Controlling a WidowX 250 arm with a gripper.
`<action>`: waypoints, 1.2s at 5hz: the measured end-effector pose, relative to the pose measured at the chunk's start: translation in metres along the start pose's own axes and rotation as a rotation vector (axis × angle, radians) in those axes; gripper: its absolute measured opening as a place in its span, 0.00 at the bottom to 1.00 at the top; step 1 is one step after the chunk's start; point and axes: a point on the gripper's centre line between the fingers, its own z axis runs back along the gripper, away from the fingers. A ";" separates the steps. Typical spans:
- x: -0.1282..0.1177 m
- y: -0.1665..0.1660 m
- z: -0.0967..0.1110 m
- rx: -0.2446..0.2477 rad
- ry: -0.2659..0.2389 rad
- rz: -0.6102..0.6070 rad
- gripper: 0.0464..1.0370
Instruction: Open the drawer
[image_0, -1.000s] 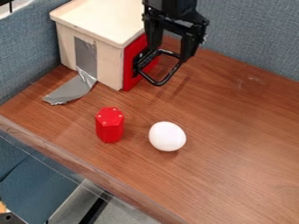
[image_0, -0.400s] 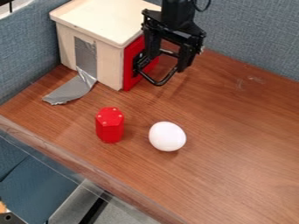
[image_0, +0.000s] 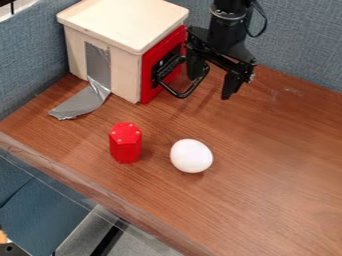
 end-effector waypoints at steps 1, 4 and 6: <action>0.006 -0.009 -0.014 0.013 0.018 -0.016 0.96; 0.034 -0.003 -0.033 0.063 0.022 0.000 0.96; 0.047 0.003 -0.033 0.072 0.016 0.016 0.96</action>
